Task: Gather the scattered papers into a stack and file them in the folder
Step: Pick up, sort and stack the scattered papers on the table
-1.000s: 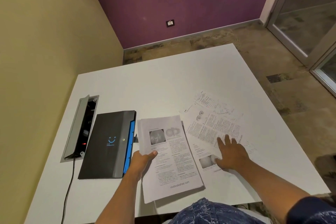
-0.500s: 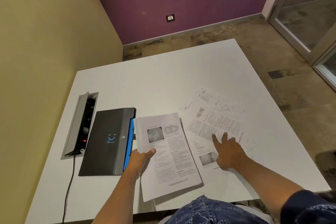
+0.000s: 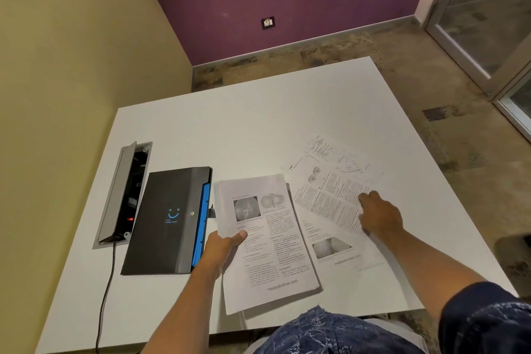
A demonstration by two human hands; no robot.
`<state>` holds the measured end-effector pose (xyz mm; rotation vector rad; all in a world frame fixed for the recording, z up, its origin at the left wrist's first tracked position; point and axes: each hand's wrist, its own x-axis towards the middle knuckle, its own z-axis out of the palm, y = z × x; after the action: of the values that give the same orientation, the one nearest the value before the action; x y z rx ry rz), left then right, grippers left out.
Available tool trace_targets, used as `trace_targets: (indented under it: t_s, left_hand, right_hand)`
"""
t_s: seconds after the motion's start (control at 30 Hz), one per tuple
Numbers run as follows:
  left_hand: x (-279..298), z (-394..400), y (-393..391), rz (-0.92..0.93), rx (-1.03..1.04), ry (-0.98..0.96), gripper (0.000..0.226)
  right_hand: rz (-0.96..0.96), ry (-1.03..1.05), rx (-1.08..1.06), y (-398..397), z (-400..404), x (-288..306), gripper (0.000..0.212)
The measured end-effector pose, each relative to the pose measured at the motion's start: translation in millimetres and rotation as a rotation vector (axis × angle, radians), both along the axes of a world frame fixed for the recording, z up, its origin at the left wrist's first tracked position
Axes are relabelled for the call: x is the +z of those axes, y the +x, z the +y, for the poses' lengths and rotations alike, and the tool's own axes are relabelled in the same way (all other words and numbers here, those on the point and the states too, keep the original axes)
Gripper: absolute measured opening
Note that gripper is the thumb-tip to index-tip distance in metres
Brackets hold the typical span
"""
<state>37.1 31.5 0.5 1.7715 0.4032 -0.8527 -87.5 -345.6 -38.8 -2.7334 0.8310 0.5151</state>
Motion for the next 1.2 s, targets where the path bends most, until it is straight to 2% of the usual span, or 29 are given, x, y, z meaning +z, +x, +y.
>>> trace_targets:
  t_s: [0.1, 0.2, 0.3, 0.53, 0.63, 0.7, 0.8, 0.83, 0.97, 1.13, 1.2]
  left_hand:
    - [0, -7, -2, -0.003, -0.015, -0.014, 0.030]
    - [2, -14, -4, -0.011, -0.021, -0.031, 0.027]
    - [2, -19, -3, -0.014, -0.048, -0.031, 0.030]
    - [0, -25, 3, -0.009, -0.066, -0.025, 0.036]
    - [-1, -25, 4, -0.009, -0.064, -0.039, 0.036]
    - [0, -25, 4, -0.009, -0.064, -0.045, 0.035]
    - [-3, -23, 5, -0.003, -0.057, -0.044, 0.033]
    - [-4, -22, 6, -0.001, -0.051, -0.039, 0.033]
    - [-5, -17, 6, 0.013, -0.014, -0.035, 0.031]
    - [-3, -17, 6, 0.017, 0.026, -0.033, 0.025]
    - [-1, -19, 6, 0.012, 0.041, -0.041, 0.022]
  right_hand:
    - [0.018, 0.081, -0.159, 6, -21, 3, 0.066]
    - [0.136, 0.093, -0.200, 10, -34, 5, 0.098]
    - [0.151, 0.093, -0.211, 12, -42, 3, 0.104]
    - [0.111, 0.068, -0.160, 13, -45, 0, 0.104]
    - [0.081, 0.081, -0.155, 11, -46, -1, 0.099]
    - [0.037, 0.125, -0.173, 9, -47, -1, 0.086]
    - [-0.217, 0.303, -0.307, 5, -43, -1, 0.031]
    - [-0.320, 0.392, -0.368, 4, -39, 1, 0.020]
    - [-0.702, 0.789, -0.585, 8, -21, 20, 0.006]
    - [-0.972, 0.939, -0.804, 26, -5, 41, 0.020]
    - [-0.996, 1.026, -0.843, 32, 6, 49, 0.020]
